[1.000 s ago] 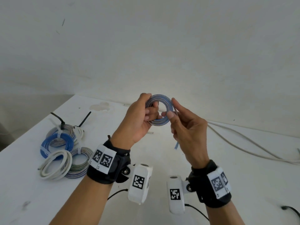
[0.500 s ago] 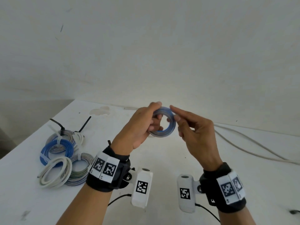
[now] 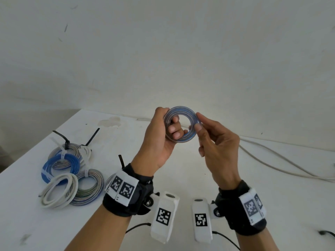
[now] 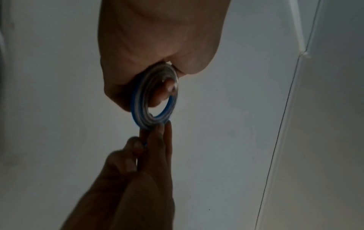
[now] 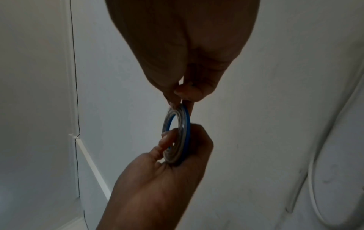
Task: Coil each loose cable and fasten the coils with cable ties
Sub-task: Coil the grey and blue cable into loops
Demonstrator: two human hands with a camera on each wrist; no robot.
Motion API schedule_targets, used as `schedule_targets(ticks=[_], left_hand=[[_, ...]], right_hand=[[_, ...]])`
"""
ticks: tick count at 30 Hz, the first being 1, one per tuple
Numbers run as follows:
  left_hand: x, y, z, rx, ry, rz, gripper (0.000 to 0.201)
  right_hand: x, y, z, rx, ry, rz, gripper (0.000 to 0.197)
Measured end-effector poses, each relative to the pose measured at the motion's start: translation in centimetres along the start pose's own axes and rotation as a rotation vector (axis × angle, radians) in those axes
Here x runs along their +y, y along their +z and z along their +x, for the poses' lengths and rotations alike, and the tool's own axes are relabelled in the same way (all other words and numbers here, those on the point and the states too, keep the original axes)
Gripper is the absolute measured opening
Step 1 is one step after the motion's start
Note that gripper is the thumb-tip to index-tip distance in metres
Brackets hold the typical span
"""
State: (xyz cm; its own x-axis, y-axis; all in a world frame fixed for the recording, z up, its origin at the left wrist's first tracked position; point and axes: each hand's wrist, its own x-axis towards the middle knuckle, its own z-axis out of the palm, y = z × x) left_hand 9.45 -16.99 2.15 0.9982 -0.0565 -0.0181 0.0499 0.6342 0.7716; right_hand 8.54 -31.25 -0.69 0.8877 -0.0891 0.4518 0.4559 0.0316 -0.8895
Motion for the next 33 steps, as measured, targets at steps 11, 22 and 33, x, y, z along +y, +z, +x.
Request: schedule_targets(ticks=[11, 22, 33], left_hand=[[1.6, -1.2, -0.3, -0.053, -0.105, 0.761, 0.049], [1.1, -0.8, -0.1, -0.026, -0.067, 0.417, 0.041], [0.0, 0.1, -0.2, 0.075, -0.021, -0.016, 0.034]], right_hand=[[-0.5, -2.2, 0.9, -0.297, -0.055, -0.302, 0.025], [-0.5, -1.1, 0.5, -0.114, -0.043, -0.207, 0.022], [0.0, 2.0, -1.0, 0.130, -0.081, -0.052, 0.016]])
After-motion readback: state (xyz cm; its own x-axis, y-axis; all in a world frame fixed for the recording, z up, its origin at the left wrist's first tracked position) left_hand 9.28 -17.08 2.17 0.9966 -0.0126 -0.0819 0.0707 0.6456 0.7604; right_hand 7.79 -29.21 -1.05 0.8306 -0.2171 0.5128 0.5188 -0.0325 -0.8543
